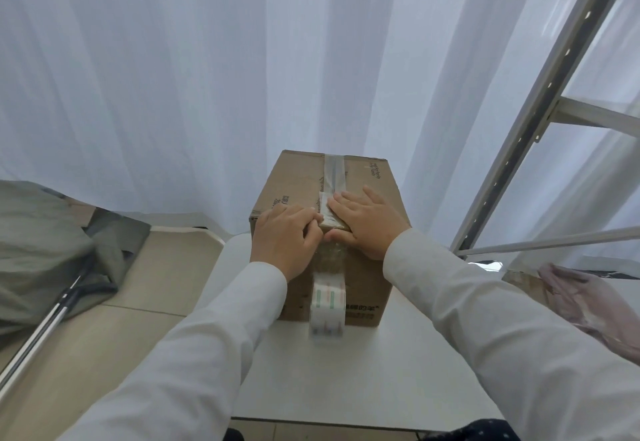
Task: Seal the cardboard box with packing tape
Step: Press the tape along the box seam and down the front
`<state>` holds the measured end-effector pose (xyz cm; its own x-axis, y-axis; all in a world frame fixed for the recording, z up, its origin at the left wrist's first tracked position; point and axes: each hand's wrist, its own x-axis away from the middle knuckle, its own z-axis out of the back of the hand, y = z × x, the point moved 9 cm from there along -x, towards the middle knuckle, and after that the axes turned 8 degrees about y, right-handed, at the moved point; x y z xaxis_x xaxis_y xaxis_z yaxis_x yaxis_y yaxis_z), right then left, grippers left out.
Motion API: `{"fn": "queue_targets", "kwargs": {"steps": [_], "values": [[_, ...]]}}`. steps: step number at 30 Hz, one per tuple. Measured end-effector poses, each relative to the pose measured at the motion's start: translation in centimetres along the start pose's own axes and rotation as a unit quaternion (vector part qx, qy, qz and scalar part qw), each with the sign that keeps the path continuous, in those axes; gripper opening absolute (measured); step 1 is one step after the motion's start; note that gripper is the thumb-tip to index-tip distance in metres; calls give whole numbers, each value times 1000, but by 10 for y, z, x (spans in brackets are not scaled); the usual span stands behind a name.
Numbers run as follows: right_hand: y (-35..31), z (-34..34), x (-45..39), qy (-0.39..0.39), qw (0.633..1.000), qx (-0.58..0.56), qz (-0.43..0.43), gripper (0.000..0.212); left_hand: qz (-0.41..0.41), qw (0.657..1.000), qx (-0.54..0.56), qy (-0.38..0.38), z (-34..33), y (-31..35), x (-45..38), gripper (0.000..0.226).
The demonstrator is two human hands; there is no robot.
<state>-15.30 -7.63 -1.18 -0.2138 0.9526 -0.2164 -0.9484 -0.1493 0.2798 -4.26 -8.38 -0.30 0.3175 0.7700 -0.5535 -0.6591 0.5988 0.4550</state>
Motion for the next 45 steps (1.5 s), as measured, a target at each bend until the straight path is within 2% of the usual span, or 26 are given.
{"fn": "queue_targets", "kwargs": {"steps": [10, 15, 19, 23, 26, 31, 37, 45], "values": [[-3, 0, 4, 27, 999, -14, -23, 77, -8, 1000, -3, -17, -1, -1, 3, 32], [-6, 3, 2, 42, 999, -4, -29, 71, 14, 1000, 9, -12, 0, 0, 2, 31], [-7, 14, 2, 84, 995, -50, -29, 72, 17, 1000, 8, -19, -1, 1, 2, 31], [-4, 20, 2, 131, 982, -128, -47, 53, 29, 999, 12, -8, 0, 1, 2, 30], [-5, 14, 8, 167, 976, -118, -76, 51, 35, 999, 11, 6, -1, 1, 1, 29], [-12, 4, 10, 144, 985, -61, -72, 68, 37, 999, 3, 10, -2, 0, -2, 31], [-13, 7, 16, 156, 981, -72, -92, 72, 28, 999, 15, 6, 0, 1, -1, 30], [1, 21, 31, 175, 968, -129, -122, 54, -33, 999, -17, 5, 4, 2, 2, 34]]}}
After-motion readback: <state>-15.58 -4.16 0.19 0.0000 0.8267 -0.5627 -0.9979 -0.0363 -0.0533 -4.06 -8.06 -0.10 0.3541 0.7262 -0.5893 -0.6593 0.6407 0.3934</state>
